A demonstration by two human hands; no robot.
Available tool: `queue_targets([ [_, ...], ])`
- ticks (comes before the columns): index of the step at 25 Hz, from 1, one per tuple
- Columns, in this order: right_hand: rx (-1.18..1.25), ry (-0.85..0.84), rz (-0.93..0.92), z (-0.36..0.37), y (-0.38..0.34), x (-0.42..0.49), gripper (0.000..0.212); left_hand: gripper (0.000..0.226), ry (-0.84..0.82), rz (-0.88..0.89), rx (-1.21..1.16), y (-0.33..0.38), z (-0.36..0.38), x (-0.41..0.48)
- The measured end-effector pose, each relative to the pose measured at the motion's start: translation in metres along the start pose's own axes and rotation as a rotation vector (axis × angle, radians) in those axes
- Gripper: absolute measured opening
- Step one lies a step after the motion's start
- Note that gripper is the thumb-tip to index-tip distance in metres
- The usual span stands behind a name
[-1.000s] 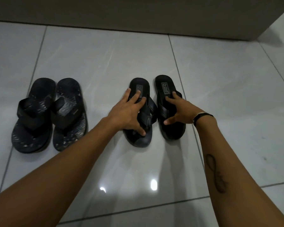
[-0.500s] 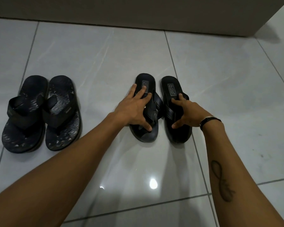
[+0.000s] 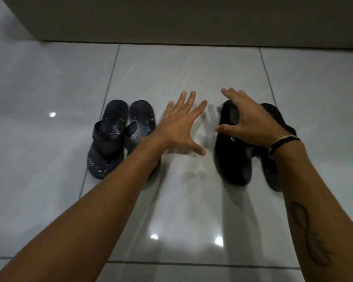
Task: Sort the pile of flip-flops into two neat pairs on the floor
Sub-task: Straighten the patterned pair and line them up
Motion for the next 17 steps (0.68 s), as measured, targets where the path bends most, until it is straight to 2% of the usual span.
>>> queue_targets([
  [4,0.017,-0.225,-0.182,0.095,-0.083,0.027,0.121,0.156,-0.132,-0.204,0.119,-0.115,-0.021,-0.051],
  [8,-0.036,-0.343,-0.238,0.157,-0.129,0.052,0.134,0.162,-0.283,-0.372,0.071,-0.197,-0.004,-0.11],
  [12,-0.103,-0.408,-0.199,0.188,-0.134,0.07,0.141,0.163,-0.264,-0.358,0.03,-0.209,0.01,-0.121],
  [17,-0.201,-0.34,-0.213,0.194,-0.138,0.072,0.142,0.166,-0.259,-0.324,0.052,-0.209,0.012,-0.115],
])
Point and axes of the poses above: each hand's wrist, its own x-axis towards the middle knuckle, its own z-axis out of the palm, y = z × x, the point moved 9 cm from there along x, towards the middle knuckle, and after that the axes turned 2 degrees about x, right-handed, at the moved point
